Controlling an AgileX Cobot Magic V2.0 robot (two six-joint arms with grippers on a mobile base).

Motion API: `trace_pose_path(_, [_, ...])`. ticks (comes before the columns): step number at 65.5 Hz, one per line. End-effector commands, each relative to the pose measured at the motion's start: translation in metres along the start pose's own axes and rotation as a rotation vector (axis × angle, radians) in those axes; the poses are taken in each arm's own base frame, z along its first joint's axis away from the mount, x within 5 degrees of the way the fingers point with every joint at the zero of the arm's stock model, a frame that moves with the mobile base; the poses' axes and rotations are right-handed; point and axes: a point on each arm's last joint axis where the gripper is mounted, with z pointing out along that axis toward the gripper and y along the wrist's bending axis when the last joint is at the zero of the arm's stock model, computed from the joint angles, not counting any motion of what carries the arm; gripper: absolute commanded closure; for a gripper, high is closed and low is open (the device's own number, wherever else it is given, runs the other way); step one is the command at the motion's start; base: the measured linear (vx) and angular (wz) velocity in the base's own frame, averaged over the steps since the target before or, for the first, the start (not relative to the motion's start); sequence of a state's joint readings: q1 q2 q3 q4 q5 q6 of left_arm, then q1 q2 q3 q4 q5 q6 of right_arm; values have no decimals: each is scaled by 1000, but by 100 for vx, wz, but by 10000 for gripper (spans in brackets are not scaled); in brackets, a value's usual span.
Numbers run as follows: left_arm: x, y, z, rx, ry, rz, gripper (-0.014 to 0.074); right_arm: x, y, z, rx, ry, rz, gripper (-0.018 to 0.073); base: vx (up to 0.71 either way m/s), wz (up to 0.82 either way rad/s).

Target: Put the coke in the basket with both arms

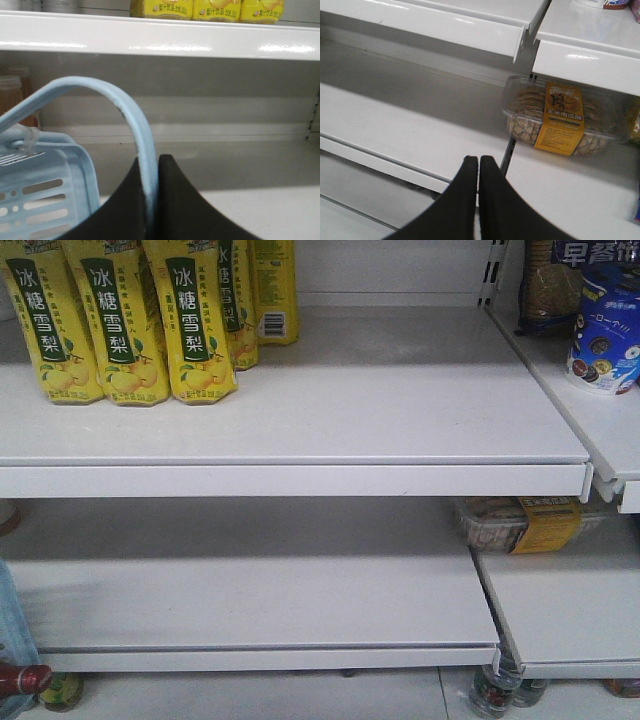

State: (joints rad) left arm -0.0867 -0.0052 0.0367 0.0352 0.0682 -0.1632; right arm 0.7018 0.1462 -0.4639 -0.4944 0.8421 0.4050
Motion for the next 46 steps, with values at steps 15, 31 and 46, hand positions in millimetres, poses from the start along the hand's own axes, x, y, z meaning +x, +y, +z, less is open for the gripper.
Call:
trace_pose_path(15, [-16, -3, -3, 23, -194, 81, 603, -13, 0, -2, 3, -78, -29, 564, 0, 0])
trace_pose_path(31, [-16, -3, -3, 23, -192, 81, 603, -13, 0, -2, 3, -78, -29, 564, 0, 0])
trace_pose_path(46, [-16, -3, -3, 23, -192, 81, 603, -13, 0, -2, 3, -78, -29, 564, 0, 0])
